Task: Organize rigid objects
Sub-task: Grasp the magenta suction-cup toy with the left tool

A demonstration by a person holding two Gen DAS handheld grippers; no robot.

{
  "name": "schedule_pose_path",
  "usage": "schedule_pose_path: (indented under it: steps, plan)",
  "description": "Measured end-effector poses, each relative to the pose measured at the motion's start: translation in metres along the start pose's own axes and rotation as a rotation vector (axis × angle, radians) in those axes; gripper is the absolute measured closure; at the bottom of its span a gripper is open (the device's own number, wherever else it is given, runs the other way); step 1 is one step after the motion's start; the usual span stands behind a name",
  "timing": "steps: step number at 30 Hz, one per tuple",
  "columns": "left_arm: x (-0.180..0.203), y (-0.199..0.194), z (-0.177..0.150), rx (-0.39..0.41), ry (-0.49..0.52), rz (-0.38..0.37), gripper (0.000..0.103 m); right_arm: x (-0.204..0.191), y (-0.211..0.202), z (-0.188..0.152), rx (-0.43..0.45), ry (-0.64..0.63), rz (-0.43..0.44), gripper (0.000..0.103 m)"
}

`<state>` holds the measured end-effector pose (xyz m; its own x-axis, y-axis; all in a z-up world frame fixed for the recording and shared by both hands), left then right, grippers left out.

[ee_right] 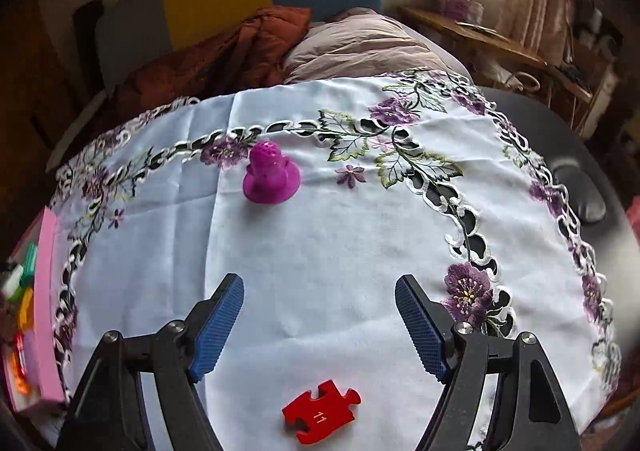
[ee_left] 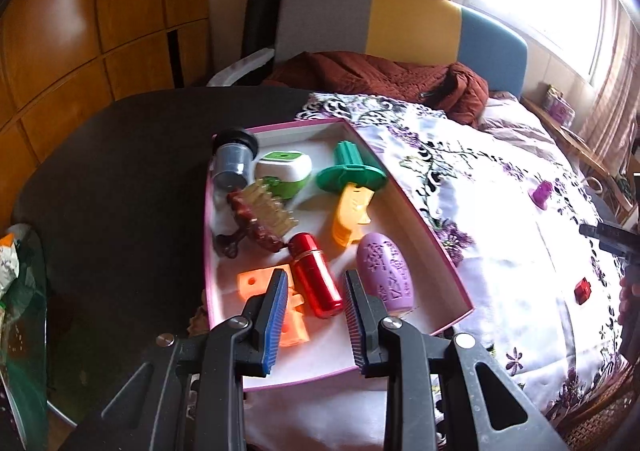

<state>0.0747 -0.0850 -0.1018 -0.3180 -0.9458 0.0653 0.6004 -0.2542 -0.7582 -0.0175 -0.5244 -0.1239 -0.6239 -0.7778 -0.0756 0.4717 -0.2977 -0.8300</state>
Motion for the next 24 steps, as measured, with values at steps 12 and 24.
schedule_pose_path:
  steps: [12,24]
  plan:
    - [0.085,0.009,0.026,0.001,0.142,-0.121,0.071,0.034,-0.013,0.012,0.067,0.188,-0.016,0.024]
    - [0.237,0.048,0.052,-0.057,0.358,-0.310,0.065,0.067,-0.017,0.014,0.069,0.396,0.049,0.023]
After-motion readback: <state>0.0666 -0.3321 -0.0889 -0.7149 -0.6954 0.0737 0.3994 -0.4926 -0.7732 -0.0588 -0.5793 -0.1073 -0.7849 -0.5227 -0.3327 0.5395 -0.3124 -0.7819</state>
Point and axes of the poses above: each gripper's, at about its wrist camera, not at the fingertips, and y roughly the way its jaws point, x to its right, z to its top, the point moved 10 cm from there along y, roughly the way its jaws point, and after that the axes turned 1 degree about -x, right-handed, at the moved point
